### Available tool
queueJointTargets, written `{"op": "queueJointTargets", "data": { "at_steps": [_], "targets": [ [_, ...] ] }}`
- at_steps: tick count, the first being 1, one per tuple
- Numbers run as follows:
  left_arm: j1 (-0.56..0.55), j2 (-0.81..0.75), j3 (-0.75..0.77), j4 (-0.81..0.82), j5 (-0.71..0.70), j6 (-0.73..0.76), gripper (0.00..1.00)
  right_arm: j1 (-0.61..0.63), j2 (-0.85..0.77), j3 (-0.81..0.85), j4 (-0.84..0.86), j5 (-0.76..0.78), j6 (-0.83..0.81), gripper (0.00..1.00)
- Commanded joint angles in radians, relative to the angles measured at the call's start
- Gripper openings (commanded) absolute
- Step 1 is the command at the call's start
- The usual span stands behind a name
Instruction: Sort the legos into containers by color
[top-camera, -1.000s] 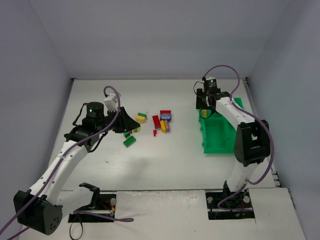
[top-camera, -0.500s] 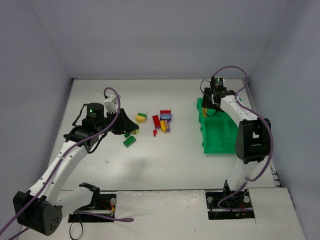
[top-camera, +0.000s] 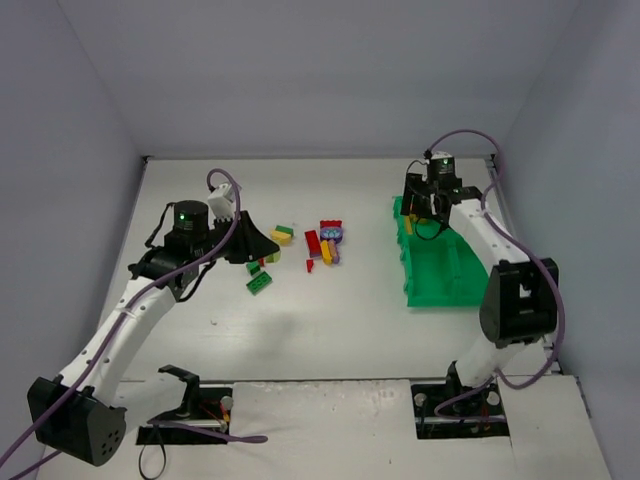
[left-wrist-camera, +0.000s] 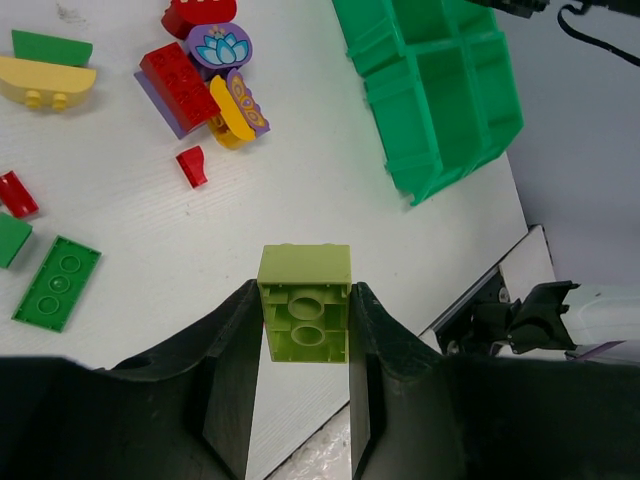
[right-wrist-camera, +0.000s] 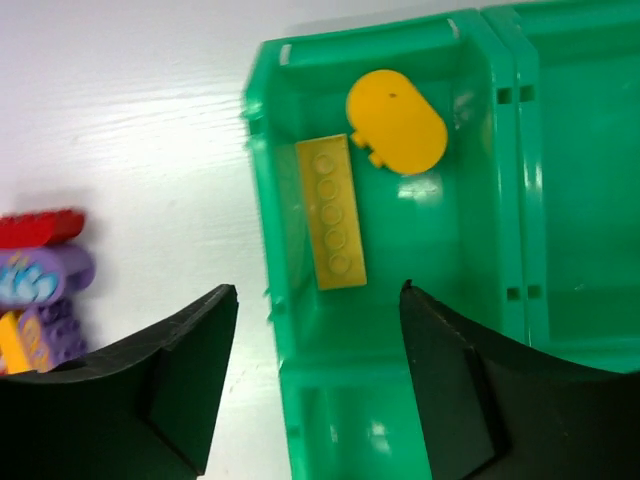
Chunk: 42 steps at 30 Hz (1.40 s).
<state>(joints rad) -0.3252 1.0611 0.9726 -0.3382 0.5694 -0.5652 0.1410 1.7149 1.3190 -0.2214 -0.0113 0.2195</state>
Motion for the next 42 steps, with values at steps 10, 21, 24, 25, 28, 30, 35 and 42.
{"op": "queueJointTargets", "data": {
  "at_steps": [10,21,24,25,28,30,35,42],
  "targets": [
    [-0.009,0.079,0.052,0.321,-0.019,-0.300,0.00,0.331,-0.409,-0.144,0.267,-0.398,-0.148,0.64],
    [-0.058,0.172,0.066,0.519,-0.040,-0.460,0.00,0.511,-0.385,-0.087,0.321,-0.434,-0.111,0.66],
    [-0.075,0.185,0.074,0.527,-0.045,-0.461,0.00,0.534,-0.365,-0.069,0.326,-0.408,-0.108,0.66],
    [-0.080,0.186,0.075,0.527,-0.054,-0.461,0.00,0.540,-0.359,-0.064,0.326,-0.403,-0.106,0.66],
    [-0.089,0.192,0.080,0.534,-0.059,-0.464,0.00,0.562,-0.334,-0.046,0.329,-0.378,-0.106,0.66],
    [-0.094,0.195,0.086,0.539,-0.059,-0.464,0.00,0.571,-0.324,-0.043,0.335,-0.343,-0.108,0.66],
    [-0.106,0.191,0.089,0.545,-0.065,-0.464,0.00,0.575,-0.301,-0.032,0.340,-0.297,-0.101,0.63],
    [-0.115,0.189,0.084,0.544,-0.063,-0.456,0.00,0.577,-0.290,-0.024,0.353,-0.265,-0.103,0.53]
  ]
}}
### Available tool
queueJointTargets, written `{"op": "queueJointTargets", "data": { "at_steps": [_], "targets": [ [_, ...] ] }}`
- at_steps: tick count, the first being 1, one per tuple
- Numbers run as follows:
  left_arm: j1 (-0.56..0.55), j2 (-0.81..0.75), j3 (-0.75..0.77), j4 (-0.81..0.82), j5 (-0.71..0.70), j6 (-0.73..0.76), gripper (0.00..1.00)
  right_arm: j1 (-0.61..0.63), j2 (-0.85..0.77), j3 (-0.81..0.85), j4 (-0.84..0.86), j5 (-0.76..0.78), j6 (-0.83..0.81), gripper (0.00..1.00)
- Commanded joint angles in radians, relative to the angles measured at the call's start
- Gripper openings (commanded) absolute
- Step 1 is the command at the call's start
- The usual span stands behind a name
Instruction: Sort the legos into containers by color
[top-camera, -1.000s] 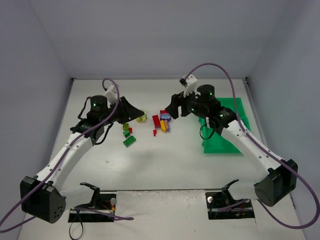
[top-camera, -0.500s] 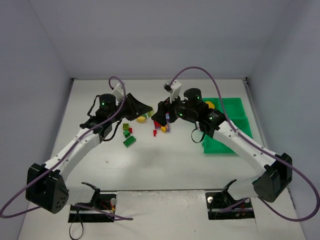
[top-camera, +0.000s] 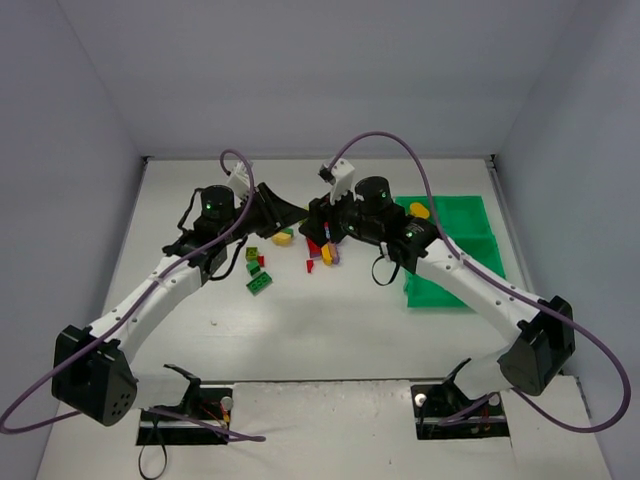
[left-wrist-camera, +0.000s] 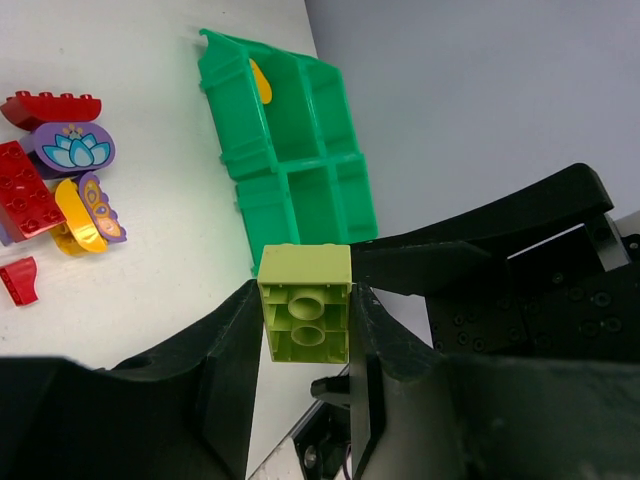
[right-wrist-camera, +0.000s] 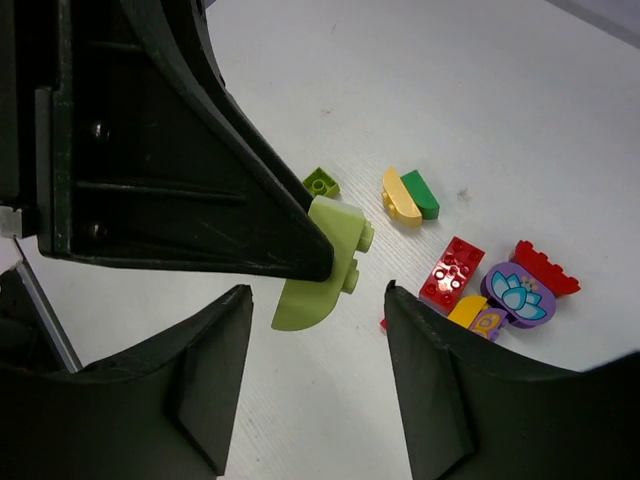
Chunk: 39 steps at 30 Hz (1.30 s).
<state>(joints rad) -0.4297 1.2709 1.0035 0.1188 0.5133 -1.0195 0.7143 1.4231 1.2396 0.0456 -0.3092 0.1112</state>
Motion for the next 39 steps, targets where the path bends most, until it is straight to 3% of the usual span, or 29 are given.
{"op": "queueJointTargets", "data": {
  "at_steps": [1,14,17,18,19,21,22,23,26,34,39],
  "targets": [
    [-0.012,-0.021,0.052,0.088,-0.009,-0.001,0.00,0.004,0.007,0.058,0.088,0.033,0.002,0.50],
    [-0.027,-0.013,0.049,0.096,-0.013,0.004,0.00,0.007,0.033,0.066,0.092,0.021,0.008,0.19],
    [-0.026,-0.013,0.049,0.088,-0.012,0.009,0.00,0.007,0.025,0.066,0.089,0.056,0.002,0.00],
    [-0.027,-0.016,0.049,0.073,-0.013,0.013,0.00,0.005,0.019,0.061,0.088,0.071,-0.001,0.00],
    [-0.026,-0.018,0.049,0.062,-0.018,0.025,0.02,0.004,0.017,0.057,0.086,0.085,-0.004,0.00],
    [-0.027,-0.034,0.049,0.032,-0.032,0.039,0.16,0.002,0.011,0.049,0.074,0.122,-0.019,0.00],
    [-0.027,-0.041,0.049,0.019,-0.039,0.061,0.26,-0.002,0.010,0.046,0.070,0.136,-0.022,0.00],
    [-0.027,-0.054,0.052,0.006,-0.057,0.070,0.49,-0.004,0.007,0.041,0.063,0.146,-0.025,0.00],
    [-0.024,-0.082,0.064,-0.074,-0.108,0.114,0.70,-0.024,-0.004,0.017,0.054,0.166,-0.028,0.00],
    [0.009,-0.171,0.049,-0.249,-0.245,0.165,0.75,-0.139,-0.007,-0.011,-0.030,0.283,0.007,0.00],
    [0.032,-0.246,0.014,-0.373,-0.286,0.229,0.75,-0.388,0.016,-0.017,-0.153,0.412,0.077,0.00]
  ]
}}
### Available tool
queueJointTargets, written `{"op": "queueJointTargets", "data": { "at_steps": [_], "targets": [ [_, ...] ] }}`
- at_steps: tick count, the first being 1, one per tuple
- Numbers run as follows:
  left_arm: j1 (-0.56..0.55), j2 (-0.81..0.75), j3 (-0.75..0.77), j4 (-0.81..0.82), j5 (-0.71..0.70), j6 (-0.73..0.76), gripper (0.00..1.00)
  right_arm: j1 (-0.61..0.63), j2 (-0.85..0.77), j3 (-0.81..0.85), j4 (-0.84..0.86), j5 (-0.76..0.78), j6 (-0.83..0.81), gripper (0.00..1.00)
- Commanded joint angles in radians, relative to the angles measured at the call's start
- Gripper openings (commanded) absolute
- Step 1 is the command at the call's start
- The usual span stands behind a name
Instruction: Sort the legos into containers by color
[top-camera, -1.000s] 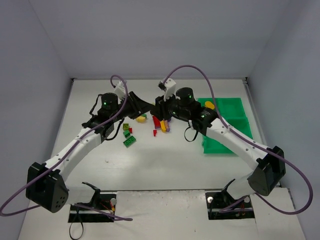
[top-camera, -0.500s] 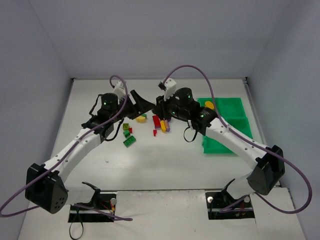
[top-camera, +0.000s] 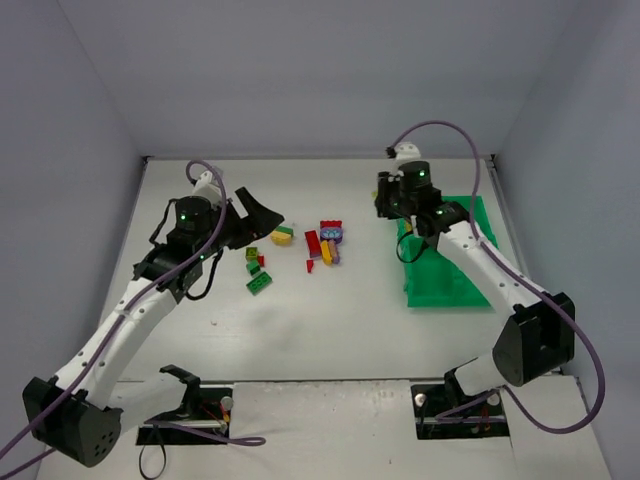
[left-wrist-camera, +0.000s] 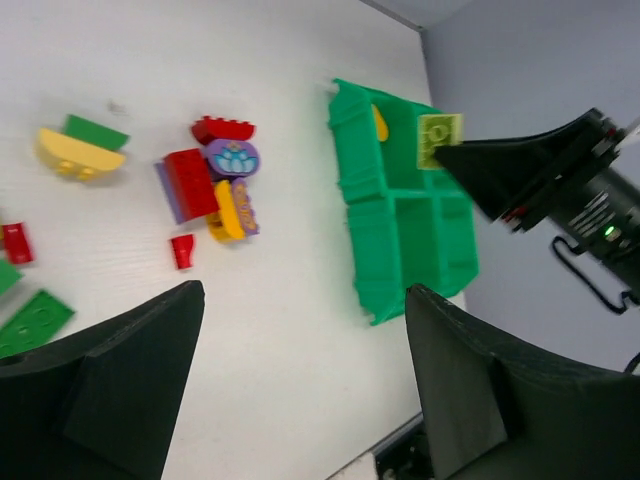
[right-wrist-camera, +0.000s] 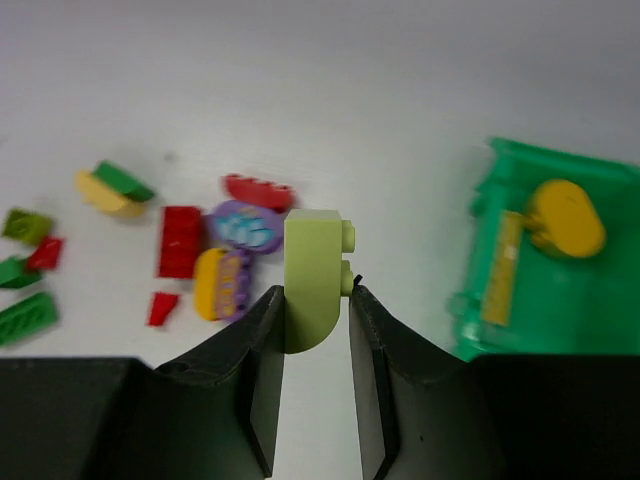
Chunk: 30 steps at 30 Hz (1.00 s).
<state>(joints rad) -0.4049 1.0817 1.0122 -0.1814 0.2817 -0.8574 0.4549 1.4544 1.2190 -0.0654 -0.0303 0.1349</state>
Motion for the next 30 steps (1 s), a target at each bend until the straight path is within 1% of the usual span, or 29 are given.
{"op": "queueJointTargets", "data": {
  "at_steps": [1,2,3,4,7,13,17,21,24,25,27,28,30],
  "targets": [
    [0.008,-0.080,0.003,-0.101,-0.087,0.101,0.75,-0.171,-0.012,0.004,-0.053,0.135,0.067,0.00],
    [0.008,-0.092,0.002,-0.151,-0.104,0.115,0.75,-0.212,-0.008,0.004,-0.066,0.135,0.090,0.00],
    [0.009,-0.106,0.000,-0.174,-0.122,0.129,0.75,-0.285,0.007,0.008,-0.074,0.139,0.103,0.00],
    [0.009,-0.129,-0.004,-0.193,-0.154,0.155,0.75,-0.318,0.017,0.013,-0.080,0.139,0.111,0.00],
    [0.009,-0.169,-0.012,-0.246,-0.188,0.195,0.75,-0.408,0.081,0.054,-0.116,0.171,0.141,0.00],
    [0.011,-0.210,-0.017,-0.288,-0.211,0.228,0.75,-0.505,0.202,0.117,-0.131,0.168,0.157,0.00],
    [0.011,-0.223,-0.023,-0.293,-0.213,0.233,0.75,-0.544,0.280,0.137,-0.129,0.173,0.158,0.01],
    [0.011,-0.229,-0.032,-0.299,-0.214,0.239,0.75,-0.562,0.323,0.165,-0.125,0.173,0.157,0.03],
    [0.011,-0.226,-0.034,-0.300,-0.210,0.242,0.75,-0.565,0.340,0.186,-0.122,0.182,0.147,0.11],
    [0.011,-0.224,-0.034,-0.302,-0.210,0.242,0.75,-0.567,0.343,0.191,-0.123,0.181,0.144,0.21],
    [0.011,-0.223,-0.035,-0.302,-0.211,0.244,0.75,-0.565,0.343,0.194,-0.123,0.170,0.138,0.33],
    [0.011,-0.220,-0.035,-0.302,-0.214,0.245,0.75,-0.565,0.342,0.192,-0.122,0.164,0.134,0.43],
    [0.011,-0.218,-0.034,-0.300,-0.219,0.247,0.75,-0.564,0.319,0.180,-0.120,0.136,0.129,0.52]
  ]
}}
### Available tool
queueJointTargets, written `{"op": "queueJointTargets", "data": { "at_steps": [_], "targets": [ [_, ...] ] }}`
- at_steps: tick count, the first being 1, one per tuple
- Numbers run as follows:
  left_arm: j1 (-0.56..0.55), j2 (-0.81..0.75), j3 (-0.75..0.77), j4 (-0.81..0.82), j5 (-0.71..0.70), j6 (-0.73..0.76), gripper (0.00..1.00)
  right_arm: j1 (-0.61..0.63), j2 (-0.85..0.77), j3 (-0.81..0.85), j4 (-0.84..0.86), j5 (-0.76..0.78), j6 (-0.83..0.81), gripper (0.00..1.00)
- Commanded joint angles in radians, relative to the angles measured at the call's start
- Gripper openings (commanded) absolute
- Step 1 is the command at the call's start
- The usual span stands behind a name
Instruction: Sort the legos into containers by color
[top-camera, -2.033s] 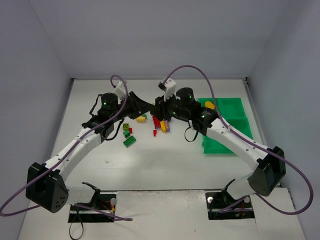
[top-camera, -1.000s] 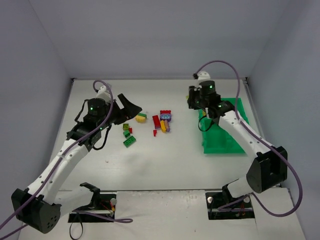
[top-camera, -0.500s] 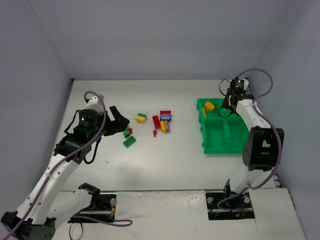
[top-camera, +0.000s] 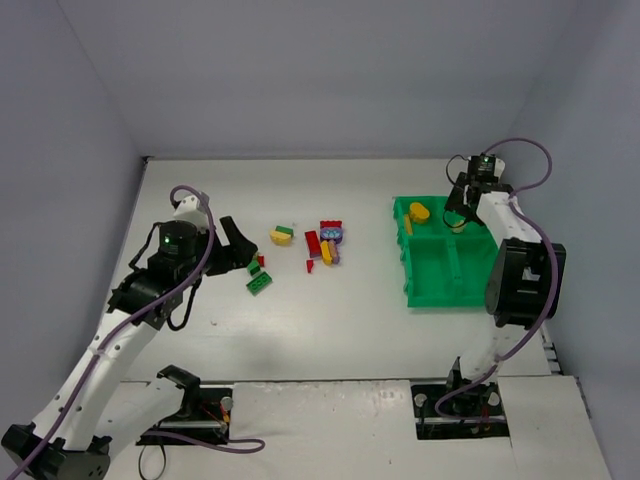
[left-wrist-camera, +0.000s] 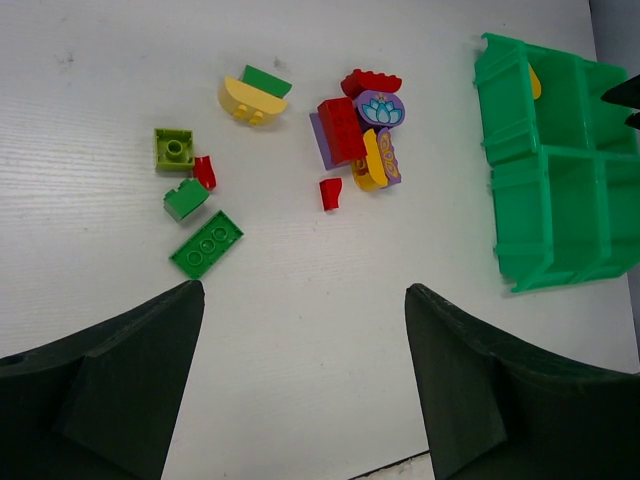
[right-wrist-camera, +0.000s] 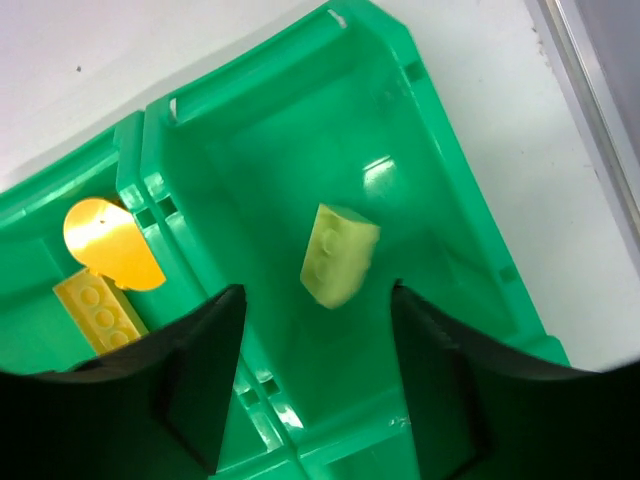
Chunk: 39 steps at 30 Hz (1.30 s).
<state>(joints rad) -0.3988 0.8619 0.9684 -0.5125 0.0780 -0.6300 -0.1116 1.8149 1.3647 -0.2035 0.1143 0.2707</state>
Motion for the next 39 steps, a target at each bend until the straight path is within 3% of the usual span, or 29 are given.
{"op": "queueJointTargets", "data": {
  "at_steps": [1,6,9,11,15,17,20,21,23,24,29,39],
  "targets": [
    [0.006,0.003,0.013,0.028,-0.020,0.021,0.75,0.001,-0.066,0.028,0.022,-0.019,-0.008,0.58],
    [0.005,0.017,0.029,0.014,-0.032,0.036,0.75,0.024,-0.172,-0.015,0.029,-0.068,-0.021,0.59],
    [0.006,0.029,0.041,-0.004,-0.052,0.052,0.75,0.114,-0.256,-0.027,0.038,-0.087,-0.065,0.53],
    [0.006,0.035,0.046,-0.020,-0.066,0.056,0.75,0.248,-0.299,-0.032,0.038,-0.084,-0.079,0.48],
    [0.009,0.035,0.062,-0.055,-0.124,0.065,0.75,0.446,-0.327,-0.041,0.046,-0.096,-0.051,0.48],
    [0.012,0.031,0.067,-0.073,-0.135,0.070,0.75,0.568,-0.318,-0.047,0.067,-0.103,-0.051,0.51],
    [0.015,0.008,0.072,-0.098,-0.168,0.073,0.75,0.715,-0.283,-0.065,0.133,-0.160,-0.083,0.63],
    [0.018,-0.003,0.078,-0.116,-0.188,0.072,0.75,0.746,-0.269,-0.070,0.168,-0.168,-0.094,0.77],
    [0.023,-0.014,0.087,-0.135,-0.204,0.075,0.75,0.800,-0.218,-0.067,0.191,-0.192,-0.113,0.86],
    [0.025,-0.030,0.108,-0.168,-0.222,0.075,0.75,0.870,-0.145,-0.044,0.194,-0.202,-0.119,0.97],
    [0.023,-0.070,0.139,-0.218,-0.236,0.092,0.75,0.999,0.022,0.056,0.194,-0.148,-0.136,1.00],
    [0.025,-0.135,0.162,-0.288,-0.261,0.098,0.75,1.125,0.297,0.280,0.193,-0.061,-0.041,1.00]
  ]
}}
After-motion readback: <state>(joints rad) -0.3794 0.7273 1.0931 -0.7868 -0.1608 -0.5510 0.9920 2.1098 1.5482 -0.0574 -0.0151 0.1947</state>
